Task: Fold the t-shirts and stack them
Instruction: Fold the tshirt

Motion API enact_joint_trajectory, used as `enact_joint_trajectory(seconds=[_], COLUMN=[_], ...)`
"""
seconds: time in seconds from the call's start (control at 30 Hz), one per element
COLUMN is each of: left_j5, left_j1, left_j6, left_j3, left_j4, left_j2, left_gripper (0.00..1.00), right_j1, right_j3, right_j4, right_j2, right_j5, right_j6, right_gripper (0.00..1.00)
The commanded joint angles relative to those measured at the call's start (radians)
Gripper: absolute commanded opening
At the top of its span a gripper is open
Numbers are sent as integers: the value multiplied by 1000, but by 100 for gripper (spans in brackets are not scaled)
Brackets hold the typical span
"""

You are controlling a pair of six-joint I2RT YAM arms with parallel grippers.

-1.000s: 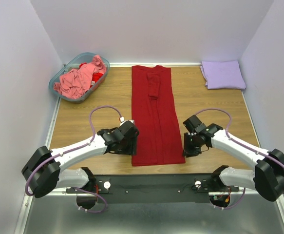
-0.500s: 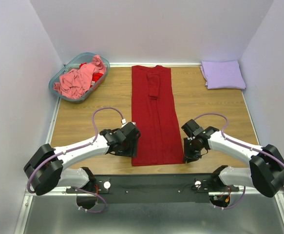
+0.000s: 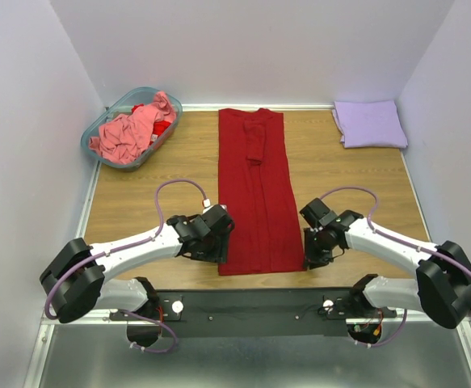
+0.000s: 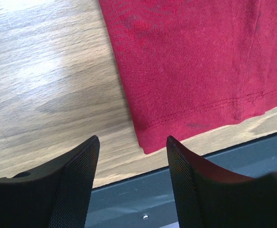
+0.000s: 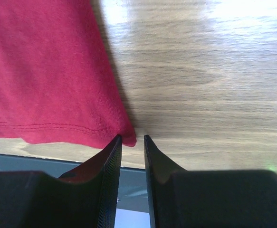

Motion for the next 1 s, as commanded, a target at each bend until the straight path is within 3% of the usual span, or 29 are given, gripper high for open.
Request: enact_joint_trajectory(seconds=[0.0, 0.47, 0.97], left_j5=[6, 11, 14], left_j1=[-8, -17, -27], left_j6=[-17, -21, -20], left_j3=[22, 21, 38], left_j4=[-18, -15, -22], left_j2=[5, 11, 29], left_gripper=[67, 67, 67], right_j1=[9, 19, 62], right_j3=[56, 10, -22], right_j4=[-37, 36, 49], right_j2=[-38, 33, 96], right_j5=[52, 3, 48], right_j6=[13, 8, 26], right_gripper=[32, 33, 31])
